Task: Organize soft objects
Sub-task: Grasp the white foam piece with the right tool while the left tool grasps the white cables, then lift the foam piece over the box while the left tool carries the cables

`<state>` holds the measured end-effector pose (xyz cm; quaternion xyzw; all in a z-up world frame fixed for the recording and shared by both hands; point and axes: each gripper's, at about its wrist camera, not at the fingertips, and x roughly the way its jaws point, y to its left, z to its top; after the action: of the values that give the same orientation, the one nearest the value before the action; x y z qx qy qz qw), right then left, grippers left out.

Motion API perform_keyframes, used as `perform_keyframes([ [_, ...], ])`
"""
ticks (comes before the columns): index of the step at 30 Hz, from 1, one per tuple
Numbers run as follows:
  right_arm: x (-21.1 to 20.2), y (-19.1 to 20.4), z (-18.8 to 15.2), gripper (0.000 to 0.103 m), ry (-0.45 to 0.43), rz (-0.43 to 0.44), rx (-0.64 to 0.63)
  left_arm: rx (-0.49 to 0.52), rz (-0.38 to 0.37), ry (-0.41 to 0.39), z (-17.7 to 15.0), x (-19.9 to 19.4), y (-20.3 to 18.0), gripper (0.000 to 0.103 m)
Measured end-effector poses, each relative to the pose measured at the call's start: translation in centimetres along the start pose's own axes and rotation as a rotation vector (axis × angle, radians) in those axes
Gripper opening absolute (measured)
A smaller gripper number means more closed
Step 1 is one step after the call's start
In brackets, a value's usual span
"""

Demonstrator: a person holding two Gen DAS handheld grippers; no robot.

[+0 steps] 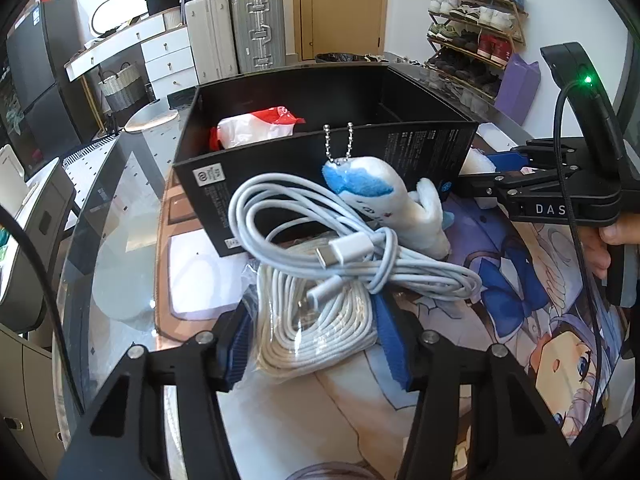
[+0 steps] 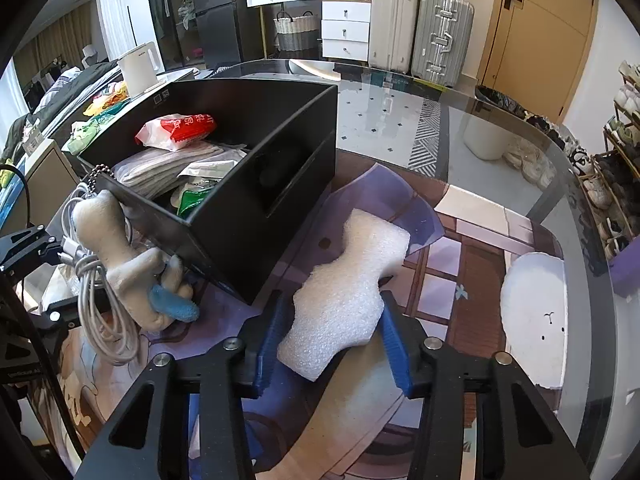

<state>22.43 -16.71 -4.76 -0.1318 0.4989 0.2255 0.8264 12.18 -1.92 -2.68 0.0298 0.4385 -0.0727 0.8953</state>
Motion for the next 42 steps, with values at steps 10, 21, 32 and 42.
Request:
perform_keyframes([
  [10,-1.3,0.1,-0.9,0.043,-0.037,0.006,0.003,-0.054,0.000,-0.034,-0.6,-2.3,1.2,0.051],
  [21,-3.8,0.6,-1.5,0.043,-0.096,0.014,0.003,0.010,0.031,-0.023,-1.0,-3.5,0.0,0.051],
  [32,-5.2,1.1,-1.4,0.043,-0.121,0.016,-0.004,-0.013,0.027,-0.045,-0.8,-4.9,0.9,0.031],
  [42,-5.5,1.3,-1.3,0.043,-0.122,0.016,-0.011,-0.066,-0.011,-0.037,-0.7,-4.1,1.4,0.062],
])
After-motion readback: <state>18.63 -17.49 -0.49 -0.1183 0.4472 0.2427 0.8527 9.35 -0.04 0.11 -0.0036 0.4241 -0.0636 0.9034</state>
